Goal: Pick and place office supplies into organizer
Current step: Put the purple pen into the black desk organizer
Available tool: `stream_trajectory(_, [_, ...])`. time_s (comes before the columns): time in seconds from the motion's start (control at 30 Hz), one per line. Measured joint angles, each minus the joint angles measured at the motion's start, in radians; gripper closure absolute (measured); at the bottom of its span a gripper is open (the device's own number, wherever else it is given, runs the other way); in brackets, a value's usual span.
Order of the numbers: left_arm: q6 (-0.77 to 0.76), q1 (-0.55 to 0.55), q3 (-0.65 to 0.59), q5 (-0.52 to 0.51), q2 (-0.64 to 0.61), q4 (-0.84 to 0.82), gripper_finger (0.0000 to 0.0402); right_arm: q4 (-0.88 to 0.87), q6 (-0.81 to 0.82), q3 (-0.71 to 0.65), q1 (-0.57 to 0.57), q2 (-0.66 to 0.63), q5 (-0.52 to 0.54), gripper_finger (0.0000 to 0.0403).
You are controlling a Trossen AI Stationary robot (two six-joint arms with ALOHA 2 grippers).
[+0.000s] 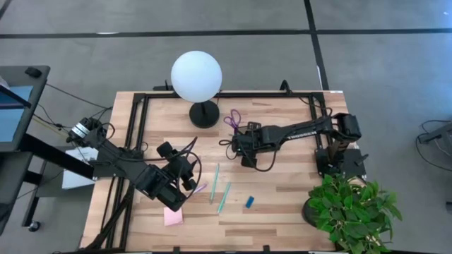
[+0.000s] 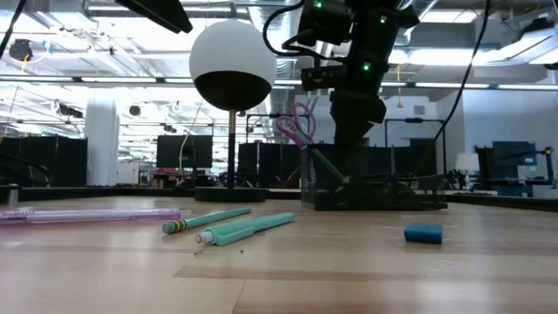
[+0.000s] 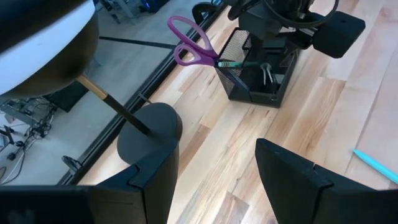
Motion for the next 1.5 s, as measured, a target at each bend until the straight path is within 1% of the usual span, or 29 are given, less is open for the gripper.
stream_trajectory(0.13, [0.000, 0.000, 0.000, 0.017, 0.000, 0.000, 0.0191, 0.016, 0.021, 0.000, 0.000, 0.000, 0.000, 0.0203])
stream_trajectory(0.23, [-0.011, 0.000, 0.000, 0.047, 0.000, 0.000, 0.0191, 0.022, 0.119, 0.008, 0.006, 0.000, -0.012, 0.0201])
stream_trajectory(0.3, [-0.021, 0.000, 0.000, 0.069, 0.000, 0.000, 0.0191, 0.021, 0.177, 0.028, 0.013, 0.000, -0.046, 0.0203])
stream_trajectory(0.4, [-0.015, 0.003, 0.000, 0.094, 0.000, 0.001, 0.0191, 0.021, 0.219, 0.051, 0.032, 0.000, -0.119, 0.0211])
stream_trajectory(0.47, [-0.025, 0.012, 0.000, 0.126, 0.000, 0.002, 0.0191, 0.021, 0.228, 0.063, 0.050, 0.000, -0.130, 0.0216])
stream_trajectory(0.6, [-0.074, 0.040, 0.000, 0.189, 0.009, 0.000, 0.0191, 0.011, 0.198, 0.089, 0.082, 0.000, -0.102, 0.0225])
stream_trajectory(0.73, [-0.061, 0.067, 0.000, 0.255, 0.046, -0.023, 0.0191, -0.069, 0.153, 0.141, 0.067, -0.024, -0.109, 0.0233])
stream_trajectory(0.83, [-0.053, 0.082, 0.000, 0.321, 0.088, -0.061, 0.0191, -0.105, 0.148, 0.180, 0.045, -0.092, -0.108, 0.0238])
stream_trajectory(0.93, [-0.012, 0.077, 0.000, 0.341, 0.136, -0.035, 0.0191, -0.060, 0.091, 0.206, 0.042, -0.200, -0.108, 0.0243])
stream_trajectory(0.97, [0.010, 0.071, 0.000, 0.345, 0.153, -0.015, 0.0191, -0.018, 0.070, 0.207, 0.044, -0.241, -0.110, 0.0244])
stream_trajectory(1.03, [0.019, 0.064, 0.000, 0.340, 0.180, 0.025, 0.0191, 0.061, 0.045, 0.208, 0.045, -0.314, -0.112, 0.0247])
stream_trajectory(1.1, [-0.003, 0.063, 0.000, 0.323, 0.189, 0.046, 0.0191, 0.126, 0.020, 0.210, 0.050, -0.375, -0.111, 0.0249])
stream_trajectory(1.17, [-0.035, 0.056, 0.000, 0.295, 0.187, 0.009, 0.0191, 0.149, 0.000, 0.210, 0.053, -0.420, -0.105, 0.0250])
stream_trajectory(1.23, [-0.101, 0.047, -0.001, 0.269, 0.154, -0.092, 0.0191, 0.144, -0.004, 0.210, 0.055, -0.454, -0.107, 0.0250])
stream_trajectory(1.37, [-0.220, 0.032, -0.001, 0.257, 0.029, -0.316, 0.0191, 0.118, 0.006, 0.209, 0.055, -0.481, -0.110, 0.0249])
stream_trajectory(1.43, [-0.268, 0.015, -0.001, 0.234, -0.050, -0.379, 0.0191, 0.099, 0.013, 0.209, 0.054, -0.479, -0.108, 0.0248])
stream_trajectory(1.5, [-0.294, -0.017, -0.024, 0.176, -0.134, -0.373, 0.0191, 0.074, 0.033, 0.207, 0.054, -0.467, -0.108, 0.0249])
